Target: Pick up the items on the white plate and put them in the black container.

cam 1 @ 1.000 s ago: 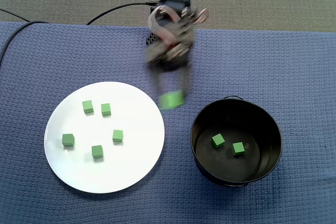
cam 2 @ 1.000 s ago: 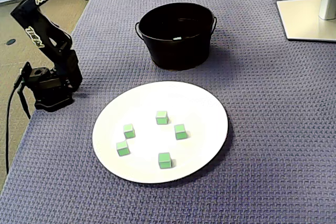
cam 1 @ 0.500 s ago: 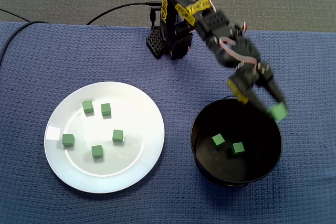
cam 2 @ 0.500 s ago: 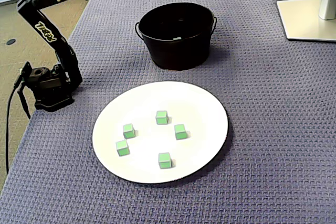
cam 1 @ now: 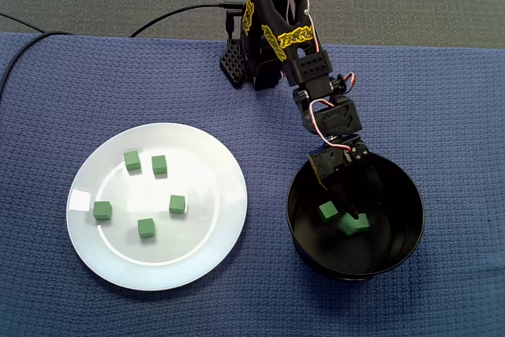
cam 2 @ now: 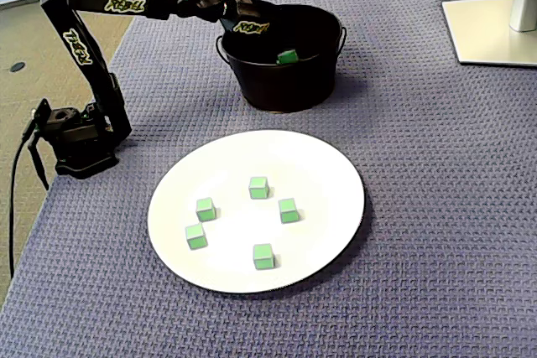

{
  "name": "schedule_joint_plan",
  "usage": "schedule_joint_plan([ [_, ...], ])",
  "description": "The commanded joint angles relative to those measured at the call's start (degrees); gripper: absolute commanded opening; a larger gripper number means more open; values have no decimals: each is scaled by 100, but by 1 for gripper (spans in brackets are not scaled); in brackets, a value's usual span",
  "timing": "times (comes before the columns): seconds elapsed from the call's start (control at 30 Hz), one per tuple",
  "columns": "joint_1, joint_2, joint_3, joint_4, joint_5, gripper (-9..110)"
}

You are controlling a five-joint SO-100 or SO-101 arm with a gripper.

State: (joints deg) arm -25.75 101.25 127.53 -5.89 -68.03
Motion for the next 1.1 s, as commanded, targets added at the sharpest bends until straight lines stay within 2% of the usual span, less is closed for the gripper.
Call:
schedule_joint_plan([
  [0.0, 70, 88, 70, 9, 44, 17],
  [0.1, 167, 396, -114, 352, 44, 19],
  [0.2, 545, 914, -773, 1397, 9, 20],
  [0.43, 2039, 2030, -2294, 3129, -70, 27],
  [0.7, 4667, 2180, -1802, 3516, -35, 53],
  [0.8, 5423, 1942, -1433, 3700, -510, 55],
  [0.9, 6073, 1731, -1362, 3858, -466, 55],
  [1.07, 6653, 1195, -2883, 6741, 457, 51],
])
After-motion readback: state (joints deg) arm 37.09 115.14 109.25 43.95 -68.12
